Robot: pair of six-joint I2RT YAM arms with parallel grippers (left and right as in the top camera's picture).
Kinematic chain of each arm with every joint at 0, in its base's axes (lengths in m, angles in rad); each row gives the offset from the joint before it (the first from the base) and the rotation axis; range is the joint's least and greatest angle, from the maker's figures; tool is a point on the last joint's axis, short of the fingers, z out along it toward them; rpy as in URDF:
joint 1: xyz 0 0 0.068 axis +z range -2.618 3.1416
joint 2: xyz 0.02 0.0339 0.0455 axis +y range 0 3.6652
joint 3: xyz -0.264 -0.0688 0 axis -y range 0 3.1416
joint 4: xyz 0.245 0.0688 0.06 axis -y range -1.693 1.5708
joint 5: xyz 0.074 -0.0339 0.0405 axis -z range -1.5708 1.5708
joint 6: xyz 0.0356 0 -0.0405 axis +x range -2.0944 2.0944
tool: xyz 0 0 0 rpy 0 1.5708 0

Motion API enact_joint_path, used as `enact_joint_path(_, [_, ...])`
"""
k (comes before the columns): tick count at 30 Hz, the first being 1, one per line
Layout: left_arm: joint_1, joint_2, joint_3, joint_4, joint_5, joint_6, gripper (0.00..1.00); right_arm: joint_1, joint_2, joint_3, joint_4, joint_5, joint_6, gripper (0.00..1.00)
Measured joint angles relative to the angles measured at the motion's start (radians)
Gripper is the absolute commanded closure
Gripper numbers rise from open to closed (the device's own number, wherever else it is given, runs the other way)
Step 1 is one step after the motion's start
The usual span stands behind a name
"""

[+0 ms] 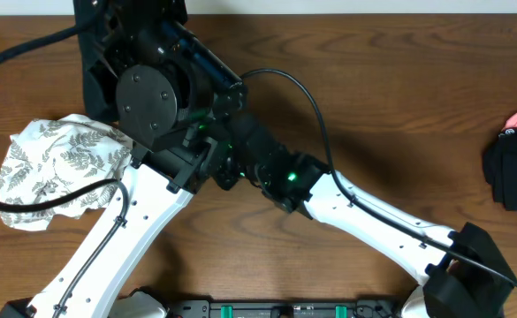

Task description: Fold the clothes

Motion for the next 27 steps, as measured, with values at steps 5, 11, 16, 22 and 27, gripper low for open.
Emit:
enact_joint_path(5, [0.000,0.006,0.000,0.000,-0.001,0.059,0.94,-0.074,-0.077,-0.001,-0.143,0.019,-0.002,0.99])
enact_joint_path(11, [0.001,0.008,0.000,0.000,0.002,0.110,0.94,-0.171,-0.263,-0.002,-0.257,0.103,-0.058,0.99])
enact_joint_path(16, [0.001,0.008,0.000,0.000,0.002,0.142,0.94,-0.237,-0.383,-0.002,-0.328,0.187,-0.108,0.99])
enact_joint_path(22, [-0.001,0.008,0.000,0.000,-0.037,0.216,0.94,-0.326,-0.437,-0.002,-0.366,0.281,-0.154,0.99])
enact_joint_path(27, [-0.053,0.008,0.000,0.000,-0.146,0.264,0.94,-0.394,-0.482,-0.002,-0.366,0.329,-0.177,0.99])
